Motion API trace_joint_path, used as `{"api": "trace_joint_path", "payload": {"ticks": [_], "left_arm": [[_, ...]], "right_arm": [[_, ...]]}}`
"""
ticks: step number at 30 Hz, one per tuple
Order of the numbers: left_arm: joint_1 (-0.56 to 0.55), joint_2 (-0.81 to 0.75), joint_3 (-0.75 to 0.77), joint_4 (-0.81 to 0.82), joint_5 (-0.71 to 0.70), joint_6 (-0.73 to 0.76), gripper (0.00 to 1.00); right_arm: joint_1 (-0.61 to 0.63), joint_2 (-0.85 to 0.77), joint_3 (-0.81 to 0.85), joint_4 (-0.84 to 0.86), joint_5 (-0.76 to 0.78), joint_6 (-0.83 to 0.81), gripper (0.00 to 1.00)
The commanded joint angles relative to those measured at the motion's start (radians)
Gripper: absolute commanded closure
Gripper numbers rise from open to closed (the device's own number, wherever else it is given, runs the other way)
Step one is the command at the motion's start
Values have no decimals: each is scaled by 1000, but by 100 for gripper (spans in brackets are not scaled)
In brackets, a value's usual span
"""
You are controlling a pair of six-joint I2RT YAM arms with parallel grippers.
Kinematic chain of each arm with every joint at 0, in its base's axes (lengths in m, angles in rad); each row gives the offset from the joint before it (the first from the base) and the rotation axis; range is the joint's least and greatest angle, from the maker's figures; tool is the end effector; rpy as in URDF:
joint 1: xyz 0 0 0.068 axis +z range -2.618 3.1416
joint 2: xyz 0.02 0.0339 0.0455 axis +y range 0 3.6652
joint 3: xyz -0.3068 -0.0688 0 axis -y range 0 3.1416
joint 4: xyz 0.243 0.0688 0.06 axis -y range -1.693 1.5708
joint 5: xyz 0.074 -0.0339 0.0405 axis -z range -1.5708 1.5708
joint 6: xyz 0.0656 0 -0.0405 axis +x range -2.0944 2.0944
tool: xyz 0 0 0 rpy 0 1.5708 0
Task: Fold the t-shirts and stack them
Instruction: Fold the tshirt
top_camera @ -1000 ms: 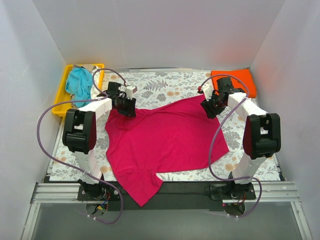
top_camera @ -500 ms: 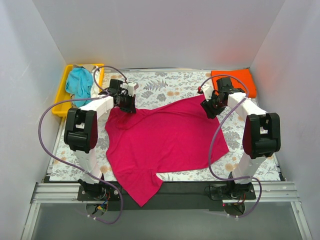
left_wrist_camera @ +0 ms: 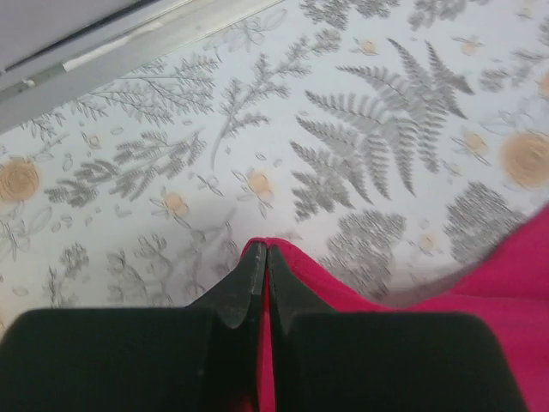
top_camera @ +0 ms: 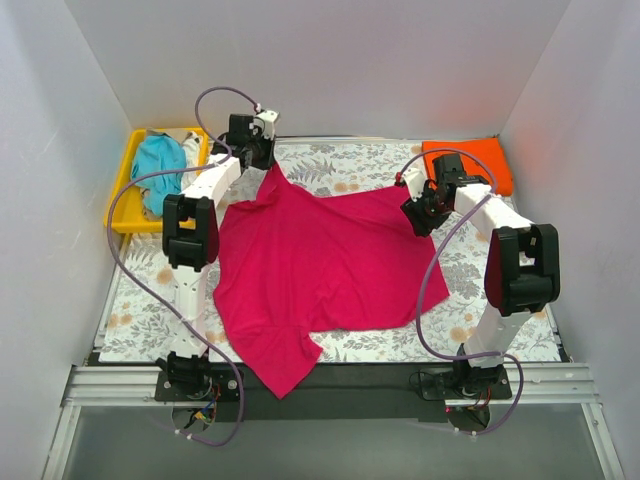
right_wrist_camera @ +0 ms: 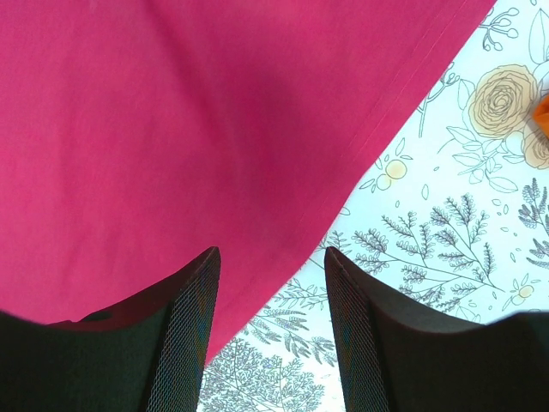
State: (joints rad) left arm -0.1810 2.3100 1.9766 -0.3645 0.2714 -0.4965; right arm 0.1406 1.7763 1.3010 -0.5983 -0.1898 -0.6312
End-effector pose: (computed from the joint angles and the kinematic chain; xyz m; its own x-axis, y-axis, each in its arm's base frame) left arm 0.5684 -0.1219 0.2292 -0.7346 -0.3321 -0.5916 0.0290 0.8558 -0.5164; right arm 0.3865 0.0672 0.2343 -0.5688 -0.6658 -0.4829 -0.6966 0.7021 -0.1476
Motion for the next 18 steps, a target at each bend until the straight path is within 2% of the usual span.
{"api": "trace_joint_path", "payload": {"ticks": [1, 2, 3, 5, 6, 8, 9, 11, 13, 15, 18], "left_arm": [[9, 141, 163, 44, -35, 29, 93], [9, 164, 242, 36, -28, 29, 85], [9, 181, 264, 32, -18, 27, 71], [11, 180, 274, 35, -34, 21, 51], [12, 166, 256, 35, -37, 27, 47], [24, 125, 202, 53, -64, 24, 47], [34, 56, 168, 61, -51, 10, 47], [64, -24, 39, 84, 17, -25, 47], [72, -128, -86, 84, 55, -11, 51], [72, -213, -166, 82, 112, 24, 56], [61, -253, -257, 38, 207, 82, 57]], "right_arm": [[4, 18, 34, -5, -22, 11, 50], [4, 20, 29, -6, -20, 11, 50], [4, 17, 26, -5, -17, 11, 50], [4, 15, 20, -8, -17, 5, 50], [2, 18, 17, -6, -17, 5, 50], [2, 20, 15, -5, -22, 4, 51], [4, 26, 18, -6, -25, 5, 52], [4, 32, 17, -5, -31, 11, 52], [4, 41, 14, -5, -30, 16, 55], [4, 41, 6, -5, -30, 18, 57], [4, 35, -9, -5, -25, 18, 61]]}}
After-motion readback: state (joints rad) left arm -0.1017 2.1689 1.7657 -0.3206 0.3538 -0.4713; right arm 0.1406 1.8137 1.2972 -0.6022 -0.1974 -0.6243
